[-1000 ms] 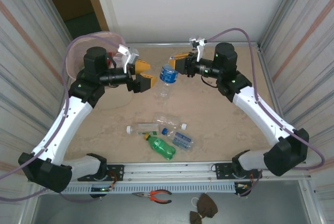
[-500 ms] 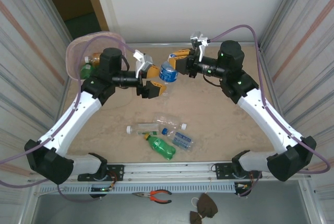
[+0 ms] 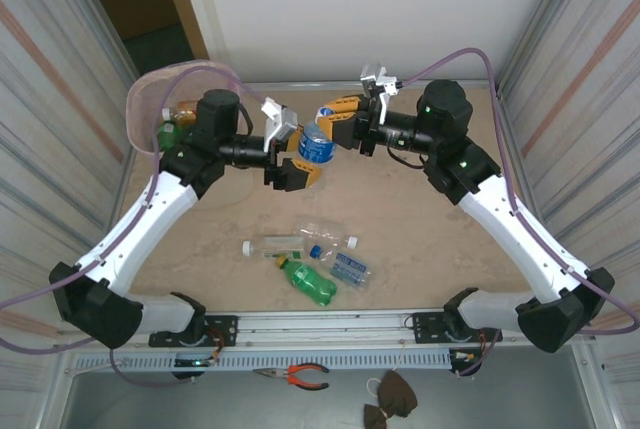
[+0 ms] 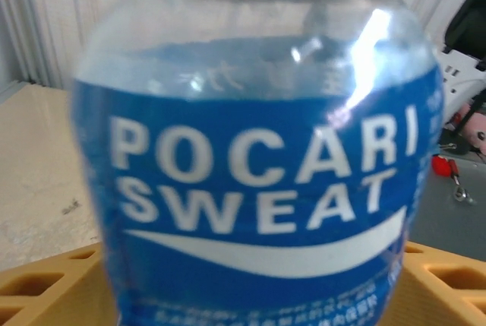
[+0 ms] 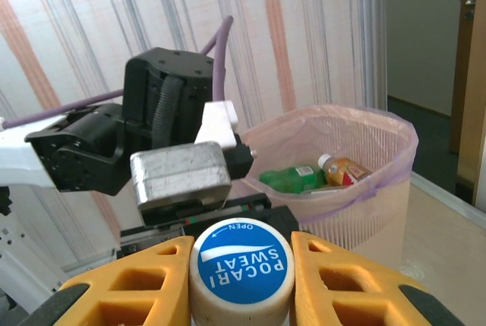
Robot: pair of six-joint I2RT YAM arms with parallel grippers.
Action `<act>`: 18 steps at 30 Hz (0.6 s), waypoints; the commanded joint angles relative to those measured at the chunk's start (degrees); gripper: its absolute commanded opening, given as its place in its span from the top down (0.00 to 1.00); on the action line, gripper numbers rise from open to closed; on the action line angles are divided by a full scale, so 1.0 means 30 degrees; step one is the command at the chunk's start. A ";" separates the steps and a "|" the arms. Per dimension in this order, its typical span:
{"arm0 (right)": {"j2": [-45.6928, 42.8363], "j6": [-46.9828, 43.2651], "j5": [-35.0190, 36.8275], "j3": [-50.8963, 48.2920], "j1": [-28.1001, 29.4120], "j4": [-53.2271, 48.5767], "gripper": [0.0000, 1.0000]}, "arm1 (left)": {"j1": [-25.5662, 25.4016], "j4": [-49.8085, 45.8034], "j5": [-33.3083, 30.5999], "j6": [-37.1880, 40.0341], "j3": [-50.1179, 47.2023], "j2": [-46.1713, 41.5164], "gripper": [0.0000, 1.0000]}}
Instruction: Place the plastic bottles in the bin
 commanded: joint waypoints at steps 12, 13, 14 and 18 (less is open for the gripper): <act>-0.0989 -0.0669 0.0532 0.0917 0.0531 -0.0193 0.93 | -0.0383 -0.0664 0.0548 0.1888 0.0356 -0.0822 0.37; -0.1006 -0.0702 0.0583 0.0904 0.0556 -0.0223 0.92 | -0.0373 -0.0695 0.0452 0.1909 0.0368 -0.0847 0.38; -0.1021 -0.0728 0.0614 0.0890 0.0547 -0.0255 0.90 | -0.0366 -0.0724 0.0337 0.1885 0.0424 -0.0875 0.37; -0.1134 -0.0863 0.0793 0.0801 0.0611 -0.0423 0.75 | -0.0358 -0.1011 -0.0071 0.1990 0.0614 -0.1031 0.37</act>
